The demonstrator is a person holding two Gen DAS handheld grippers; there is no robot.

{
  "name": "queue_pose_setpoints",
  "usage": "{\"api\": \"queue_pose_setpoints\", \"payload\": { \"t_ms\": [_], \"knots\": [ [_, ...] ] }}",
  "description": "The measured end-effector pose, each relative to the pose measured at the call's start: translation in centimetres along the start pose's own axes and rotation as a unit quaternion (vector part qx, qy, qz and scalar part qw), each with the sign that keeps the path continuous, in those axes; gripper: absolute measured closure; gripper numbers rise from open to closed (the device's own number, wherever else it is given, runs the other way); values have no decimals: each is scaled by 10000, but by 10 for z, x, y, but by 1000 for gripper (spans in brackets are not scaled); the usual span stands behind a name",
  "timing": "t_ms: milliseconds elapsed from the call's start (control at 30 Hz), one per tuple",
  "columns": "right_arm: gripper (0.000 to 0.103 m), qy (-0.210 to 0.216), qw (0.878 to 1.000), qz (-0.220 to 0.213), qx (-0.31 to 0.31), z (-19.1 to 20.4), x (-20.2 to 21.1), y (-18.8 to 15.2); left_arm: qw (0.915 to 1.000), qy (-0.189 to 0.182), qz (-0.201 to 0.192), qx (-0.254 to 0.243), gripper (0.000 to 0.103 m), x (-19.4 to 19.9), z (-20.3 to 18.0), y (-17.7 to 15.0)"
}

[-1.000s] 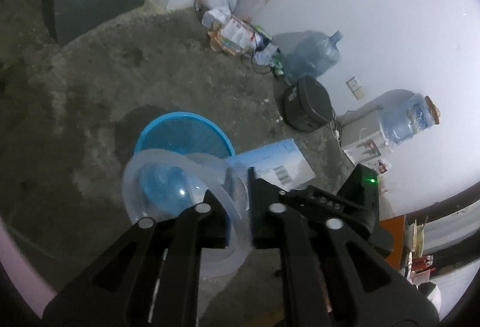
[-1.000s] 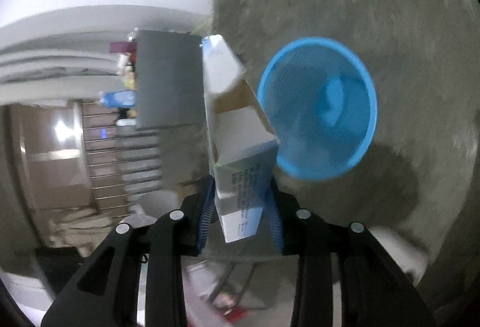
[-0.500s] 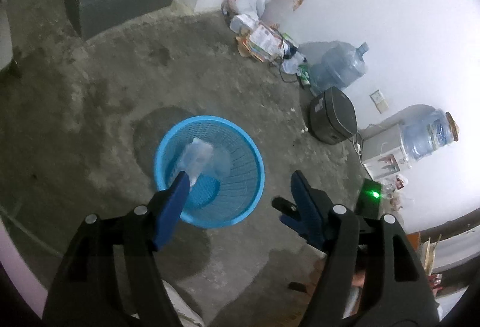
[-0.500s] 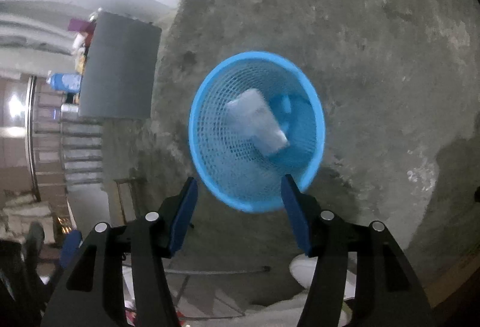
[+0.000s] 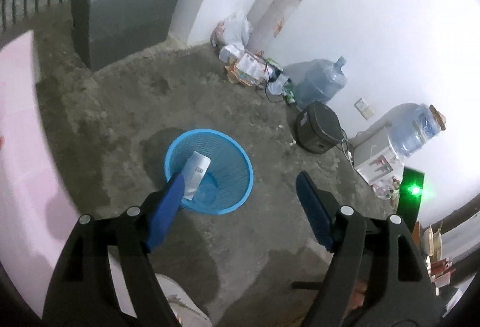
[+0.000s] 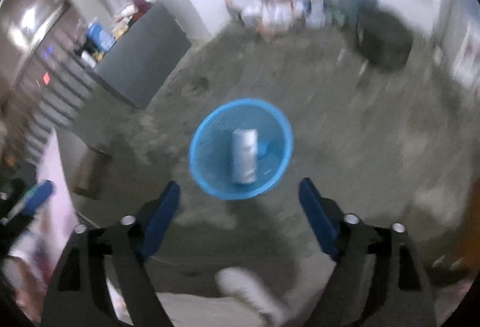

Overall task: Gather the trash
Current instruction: 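Move both tools back over the table toward the glove and wrappers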

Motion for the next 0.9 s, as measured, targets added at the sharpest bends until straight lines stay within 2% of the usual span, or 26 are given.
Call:
{"api": "queue_pose_setpoints", "payload": {
  "t_ms": [67, 133, 300, 433, 533, 667, 733, 833, 900],
  "knots": [
    [11, -426, 9968, -474, 489, 5, 26, 2, 9999, 55, -134, -40, 30, 26, -5, -7],
    [6, -614, 9912, -826, 835, 13, 48, 4, 9993, 195, -310, -85, 30, 55, -7, -15],
    [6, -741, 9729, -1639, 1455, 42, 100, 0, 9943, 632, -858, -80, 30, 136, -5, -27],
    [6, -852, 9503, -2242, 1987, 82, 136, -7, 9857, 1014, -1341, -78, 30, 208, 1, -32],
    [6, -401, 9350, -2646, 2327, 111, 164, -17, 9781, 1235, -1675, -26, 30, 261, 9, -35],
    [6, 526, 9216, -2819, 2615, 144, 191, -23, 9632, 1583, -2165, 153, 30, 336, 30, -39],
    [6, 956, 9131, -2912, 2690, 161, 205, -27, 9539, 1806, -2379, 310, 30, 372, 48, -44],
    [6, 1296, 9048, -2945, 2789, 184, 214, -30, 9380, 2207, -2578, 704, 30, 417, 88, -54],
    [6, 1477, 9010, -2901, 2869, 203, 218, -35, 9304, 2281, -2662, 1067, 30, 439, 118, -65]
  ]
}}
Point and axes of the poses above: each gripper's, at about its wrist camera, not at the fingertips, and x roughly against the way its jaws point, z to its left, y to its top, the point moved 5 cm from there along -x, roughly the way its jaws point, and after that the axes turned 11 degrees about -y, right-handed, at the moved point
